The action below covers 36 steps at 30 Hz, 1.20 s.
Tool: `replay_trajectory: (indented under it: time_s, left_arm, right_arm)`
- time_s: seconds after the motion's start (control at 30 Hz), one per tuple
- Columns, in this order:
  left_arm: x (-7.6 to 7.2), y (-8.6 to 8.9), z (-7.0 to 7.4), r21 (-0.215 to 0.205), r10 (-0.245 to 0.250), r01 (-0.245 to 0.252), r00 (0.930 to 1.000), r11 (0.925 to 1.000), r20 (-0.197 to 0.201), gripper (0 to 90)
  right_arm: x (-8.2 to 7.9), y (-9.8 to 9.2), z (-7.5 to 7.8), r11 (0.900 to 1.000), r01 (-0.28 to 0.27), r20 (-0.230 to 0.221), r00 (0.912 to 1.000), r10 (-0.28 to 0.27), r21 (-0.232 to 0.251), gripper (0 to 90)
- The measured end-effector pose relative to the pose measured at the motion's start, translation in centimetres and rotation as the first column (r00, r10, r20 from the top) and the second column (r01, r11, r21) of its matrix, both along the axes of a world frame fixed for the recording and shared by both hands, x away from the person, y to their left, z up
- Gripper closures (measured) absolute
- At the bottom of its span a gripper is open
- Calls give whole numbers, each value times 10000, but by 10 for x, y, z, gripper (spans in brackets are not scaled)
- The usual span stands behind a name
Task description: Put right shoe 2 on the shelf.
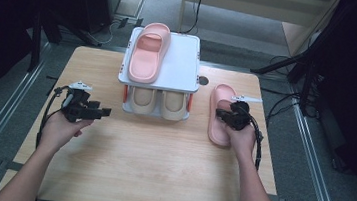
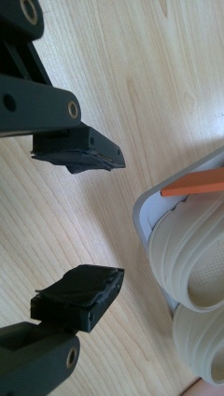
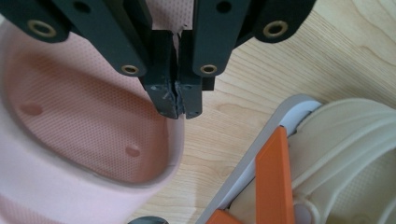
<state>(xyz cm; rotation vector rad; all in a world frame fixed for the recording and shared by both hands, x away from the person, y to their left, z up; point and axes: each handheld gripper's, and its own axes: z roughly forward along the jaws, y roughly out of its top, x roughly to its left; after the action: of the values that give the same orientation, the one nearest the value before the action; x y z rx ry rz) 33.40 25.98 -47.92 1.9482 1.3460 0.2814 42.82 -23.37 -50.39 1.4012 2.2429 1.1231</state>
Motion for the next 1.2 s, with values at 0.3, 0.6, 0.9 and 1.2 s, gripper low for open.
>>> replay_trajectory:
  time_s: [0.3, 0.6, 0.9, 1.2]
  left_arm:
    - [5, 1, 0, 61, -10, 10, 10000, 10000, 12, 405]
    - [11, 1, 0, -166, -1, 3, 10000, 9999, 78, 406]
    - [11, -4, -1, -187, -104, 105, 9999, 9998, 60, 407]
    - [7, 0, -4, -158, -29, 29, 10000, 9999, -20, 407]
  right_arm:
    - [-18, -16, 22, 9979, 489, 824, 9952, -522, 424, 788]
    - [-25, -39, 20, 9927, 1156, 874, 9891, -1183, 354, 733]
    - [-22, -55, 13, 9834, 1785, 704, 9810, -1805, 339, 643]
    - [-2, -58, -7, 9715, 2350, 52, 9719, -2353, 313, 597]
